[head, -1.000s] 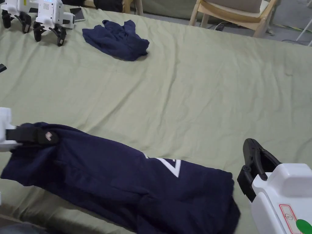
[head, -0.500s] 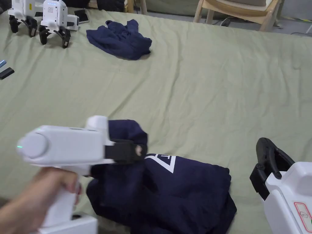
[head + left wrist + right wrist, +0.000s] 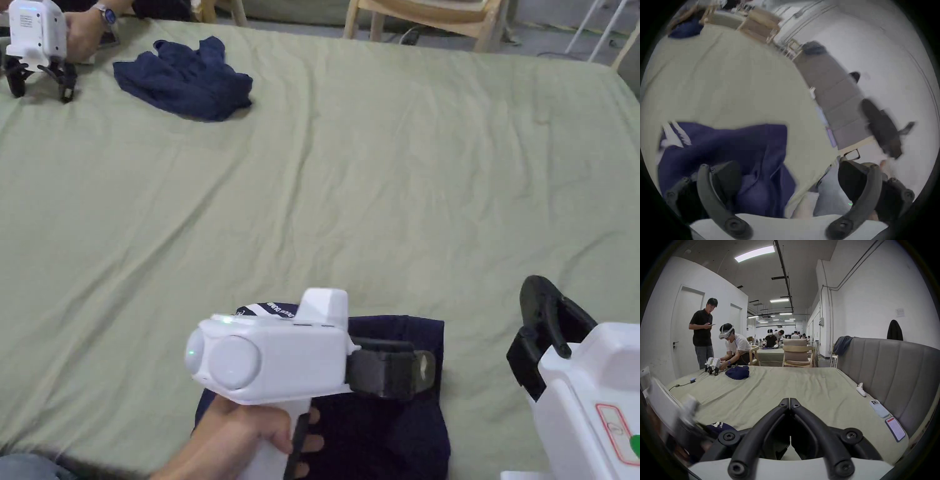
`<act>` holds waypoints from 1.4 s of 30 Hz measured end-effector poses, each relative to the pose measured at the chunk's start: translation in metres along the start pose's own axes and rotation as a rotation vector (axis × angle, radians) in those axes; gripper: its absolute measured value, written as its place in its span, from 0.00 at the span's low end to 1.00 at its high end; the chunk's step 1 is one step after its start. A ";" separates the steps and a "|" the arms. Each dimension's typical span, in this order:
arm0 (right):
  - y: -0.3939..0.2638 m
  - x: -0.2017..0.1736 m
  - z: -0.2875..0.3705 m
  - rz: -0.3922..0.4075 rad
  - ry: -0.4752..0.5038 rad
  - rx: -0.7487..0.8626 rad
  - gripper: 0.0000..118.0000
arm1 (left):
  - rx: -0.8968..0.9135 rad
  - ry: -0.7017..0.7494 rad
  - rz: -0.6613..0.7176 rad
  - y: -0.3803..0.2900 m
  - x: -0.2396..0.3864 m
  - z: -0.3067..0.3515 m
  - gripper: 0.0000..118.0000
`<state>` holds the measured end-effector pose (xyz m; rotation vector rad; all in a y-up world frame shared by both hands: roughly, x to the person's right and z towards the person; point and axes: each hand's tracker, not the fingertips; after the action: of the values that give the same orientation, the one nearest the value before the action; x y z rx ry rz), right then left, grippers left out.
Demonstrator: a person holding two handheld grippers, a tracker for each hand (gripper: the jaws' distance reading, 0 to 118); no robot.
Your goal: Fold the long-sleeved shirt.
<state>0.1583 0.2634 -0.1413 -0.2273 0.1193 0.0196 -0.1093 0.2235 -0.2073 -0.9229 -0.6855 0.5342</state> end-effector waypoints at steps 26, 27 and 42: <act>0.004 0.007 0.008 0.015 -0.032 -0.011 0.00 | -0.259 -0.198 0.144 -0.035 -0.003 -0.098 0.04; 0.009 0.007 0.009 0.014 -0.028 -0.005 0.00 | -0.204 -0.197 0.122 -0.027 0.000 -0.074 0.04; -0.144 -0.040 -0.113 -0.350 0.497 -0.830 0.00 | 0.171 -0.007 0.373 -0.007 -0.173 0.144 0.44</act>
<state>0.1097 0.0970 -0.2139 -1.0802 0.5665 -0.3439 -0.3299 0.1794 -0.1922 -0.8915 -0.4657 0.9130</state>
